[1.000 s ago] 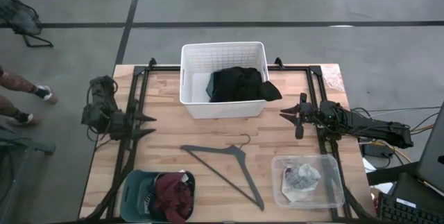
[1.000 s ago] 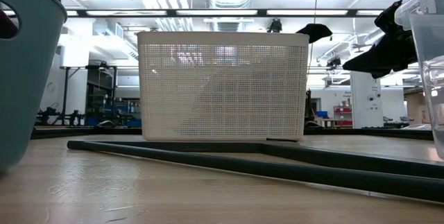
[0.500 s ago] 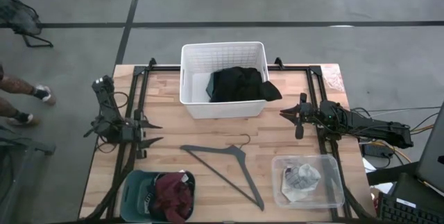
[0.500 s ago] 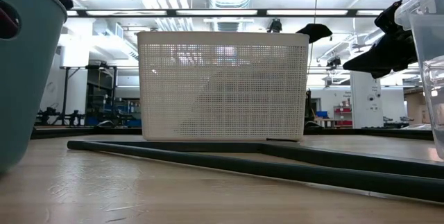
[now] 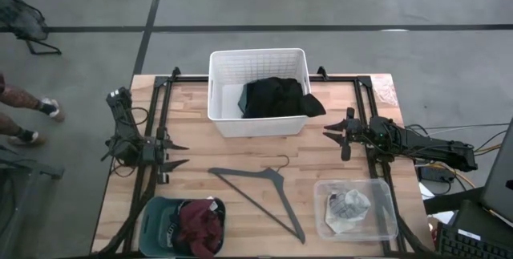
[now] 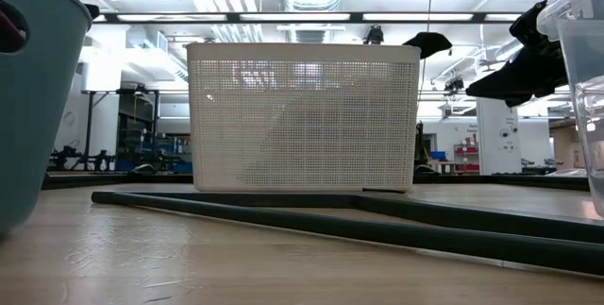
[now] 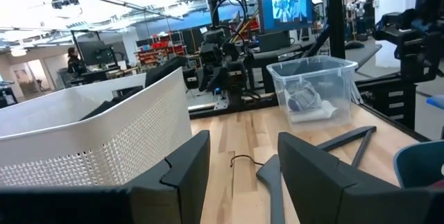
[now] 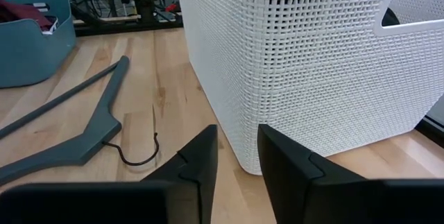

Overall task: Pick & Place Cloths
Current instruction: Return to Home Position

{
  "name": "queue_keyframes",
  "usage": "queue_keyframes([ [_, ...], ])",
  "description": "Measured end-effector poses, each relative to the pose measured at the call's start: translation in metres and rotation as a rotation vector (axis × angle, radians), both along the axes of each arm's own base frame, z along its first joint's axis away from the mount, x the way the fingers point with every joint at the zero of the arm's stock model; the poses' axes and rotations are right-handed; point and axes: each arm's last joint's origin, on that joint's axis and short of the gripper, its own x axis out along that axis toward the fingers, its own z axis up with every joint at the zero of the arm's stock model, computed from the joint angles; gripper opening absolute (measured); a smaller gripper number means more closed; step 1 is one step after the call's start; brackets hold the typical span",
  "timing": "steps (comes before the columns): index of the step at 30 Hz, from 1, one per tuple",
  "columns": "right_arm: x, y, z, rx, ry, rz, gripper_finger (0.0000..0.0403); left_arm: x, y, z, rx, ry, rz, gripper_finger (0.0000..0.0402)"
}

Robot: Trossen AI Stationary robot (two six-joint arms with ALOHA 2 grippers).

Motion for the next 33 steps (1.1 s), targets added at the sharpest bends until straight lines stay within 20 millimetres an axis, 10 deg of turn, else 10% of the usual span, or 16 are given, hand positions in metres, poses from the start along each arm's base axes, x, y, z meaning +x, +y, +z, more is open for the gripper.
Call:
queue_keyframes([
  [33,0.0000,0.0000,0.0000,0.001,0.000,0.000,0.0190,0.0003,-0.0006,-0.0010,0.014,0.005,0.000,0.0177],
])
